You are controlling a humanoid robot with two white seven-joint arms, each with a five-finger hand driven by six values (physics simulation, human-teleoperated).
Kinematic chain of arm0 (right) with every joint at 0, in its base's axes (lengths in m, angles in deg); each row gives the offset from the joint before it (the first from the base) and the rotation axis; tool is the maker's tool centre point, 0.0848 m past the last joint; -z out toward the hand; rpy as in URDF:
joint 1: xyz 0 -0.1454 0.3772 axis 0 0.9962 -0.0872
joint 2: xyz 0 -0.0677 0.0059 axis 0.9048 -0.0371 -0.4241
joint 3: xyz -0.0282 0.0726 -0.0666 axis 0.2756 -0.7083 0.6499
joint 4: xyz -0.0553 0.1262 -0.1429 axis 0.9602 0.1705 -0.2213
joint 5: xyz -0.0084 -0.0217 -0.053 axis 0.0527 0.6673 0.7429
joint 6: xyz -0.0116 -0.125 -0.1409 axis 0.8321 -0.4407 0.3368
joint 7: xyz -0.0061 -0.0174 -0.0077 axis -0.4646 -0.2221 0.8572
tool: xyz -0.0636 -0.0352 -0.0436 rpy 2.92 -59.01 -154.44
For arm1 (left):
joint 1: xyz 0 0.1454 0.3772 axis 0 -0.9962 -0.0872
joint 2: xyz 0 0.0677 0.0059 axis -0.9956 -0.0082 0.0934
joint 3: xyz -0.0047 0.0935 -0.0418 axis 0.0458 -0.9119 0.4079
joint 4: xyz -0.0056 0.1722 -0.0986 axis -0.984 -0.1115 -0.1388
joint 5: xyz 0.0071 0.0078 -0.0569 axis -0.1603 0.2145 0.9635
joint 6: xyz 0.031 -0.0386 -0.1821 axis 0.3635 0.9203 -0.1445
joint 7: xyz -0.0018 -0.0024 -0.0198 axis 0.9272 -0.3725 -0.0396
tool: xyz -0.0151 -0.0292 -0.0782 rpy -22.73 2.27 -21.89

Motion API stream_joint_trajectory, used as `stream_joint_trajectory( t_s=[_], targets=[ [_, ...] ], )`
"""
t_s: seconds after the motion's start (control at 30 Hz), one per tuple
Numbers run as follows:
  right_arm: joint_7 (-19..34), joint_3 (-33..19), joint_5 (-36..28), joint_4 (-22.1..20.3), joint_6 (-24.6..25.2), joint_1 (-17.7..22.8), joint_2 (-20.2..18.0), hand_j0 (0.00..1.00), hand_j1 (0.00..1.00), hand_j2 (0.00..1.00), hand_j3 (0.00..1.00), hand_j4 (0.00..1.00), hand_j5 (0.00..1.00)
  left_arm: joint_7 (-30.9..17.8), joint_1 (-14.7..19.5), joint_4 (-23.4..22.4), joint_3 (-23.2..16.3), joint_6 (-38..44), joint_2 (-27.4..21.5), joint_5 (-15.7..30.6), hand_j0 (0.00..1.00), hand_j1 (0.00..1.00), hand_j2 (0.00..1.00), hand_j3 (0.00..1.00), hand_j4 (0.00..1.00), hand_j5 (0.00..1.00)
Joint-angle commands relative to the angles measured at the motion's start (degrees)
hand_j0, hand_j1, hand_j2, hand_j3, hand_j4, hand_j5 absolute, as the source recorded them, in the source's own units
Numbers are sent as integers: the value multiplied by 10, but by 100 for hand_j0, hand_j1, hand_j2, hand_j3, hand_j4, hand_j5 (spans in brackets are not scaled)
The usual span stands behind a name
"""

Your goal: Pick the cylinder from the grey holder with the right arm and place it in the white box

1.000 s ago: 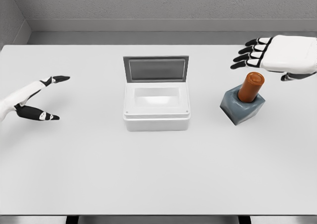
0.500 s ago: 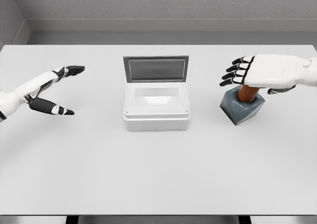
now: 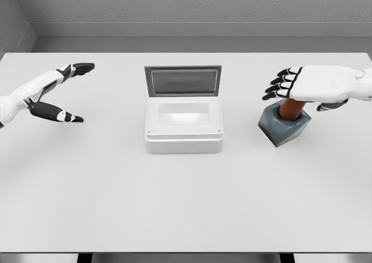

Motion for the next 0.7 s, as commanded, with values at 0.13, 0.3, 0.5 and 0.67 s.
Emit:
stream_joint_trajectory(
  t_s=[0.13,0.3,0.5,0.67],
  targets=[
    [0,-1,2,31,1,0,15,100,100,100,100,100,100,-169,32,-11,-10,99,36,174,100,100,100,100,100,100],
    [0,0,2,41,1,0,19,100,100,100,100,100,100,-205,31,-8,-11,110,44,219,100,100,100,100,100,100],
    [0,2,2,38,1,0,22,100,100,100,100,100,100,-204,32,-11,-8,135,48,224,100,100,100,100,100,100],
    [0,3,2,37,1,4,23,100,100,100,100,100,100,-203,31,-8,-9,136,49,220,100,100,100,100,100,100]
  ],
)
